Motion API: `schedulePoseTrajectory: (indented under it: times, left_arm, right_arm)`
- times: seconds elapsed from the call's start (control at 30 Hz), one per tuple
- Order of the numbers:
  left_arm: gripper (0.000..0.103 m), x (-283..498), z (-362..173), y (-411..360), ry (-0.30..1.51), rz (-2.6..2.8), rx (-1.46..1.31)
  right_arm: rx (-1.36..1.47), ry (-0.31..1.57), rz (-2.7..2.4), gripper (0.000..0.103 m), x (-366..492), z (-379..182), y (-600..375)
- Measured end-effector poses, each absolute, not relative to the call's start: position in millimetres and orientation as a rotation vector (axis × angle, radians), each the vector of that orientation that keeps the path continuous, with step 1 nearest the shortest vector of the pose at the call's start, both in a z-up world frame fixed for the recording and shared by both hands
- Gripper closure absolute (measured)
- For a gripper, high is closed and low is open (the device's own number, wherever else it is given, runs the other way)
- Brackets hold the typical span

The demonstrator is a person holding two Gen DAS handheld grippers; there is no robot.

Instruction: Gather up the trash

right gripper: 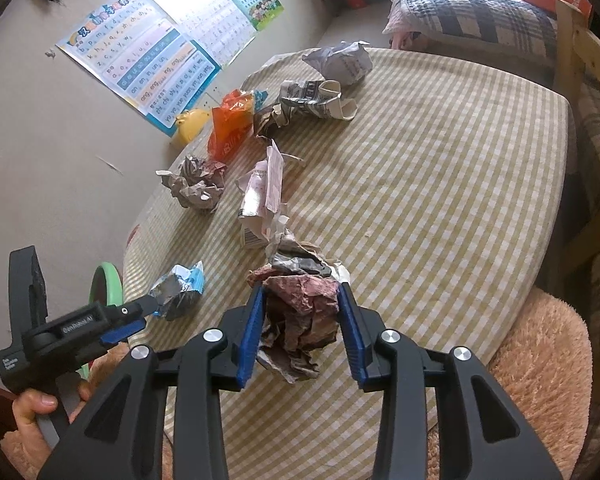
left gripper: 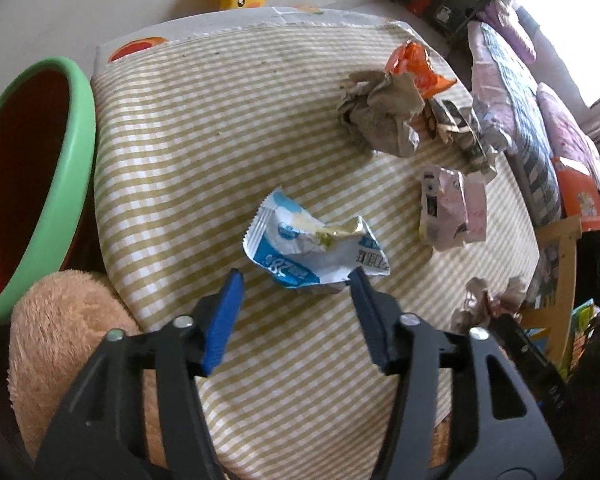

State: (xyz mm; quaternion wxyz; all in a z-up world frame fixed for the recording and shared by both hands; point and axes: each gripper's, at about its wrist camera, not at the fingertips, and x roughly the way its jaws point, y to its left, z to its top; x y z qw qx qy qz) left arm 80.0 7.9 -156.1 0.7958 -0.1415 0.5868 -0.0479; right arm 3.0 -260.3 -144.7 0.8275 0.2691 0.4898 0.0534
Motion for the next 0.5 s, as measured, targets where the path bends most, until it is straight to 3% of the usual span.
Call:
schedulePoseTrajectory:
  times: [0.3,0.43,0.5]
  left_arm:
    - [0.045,95.5,-169.0,5.2,1.276,-0.042,-0.332]
    - [0.057,97.9,-171.1,3.5,1.275,-0.039,-0.342]
    - [0.071,99.3,-171.8,4.0,1.269,-0.033,-0.344]
  right_arm:
    - [0.563,1.059,0.118,0.065,3.5,-147.8,-258.6]
    - [0.564,1.057,0.118,0.065,3.3,-147.5,-259.0]
    - [0.568,1.062,0.118,0.065,2.9,-148.0,-259.2]
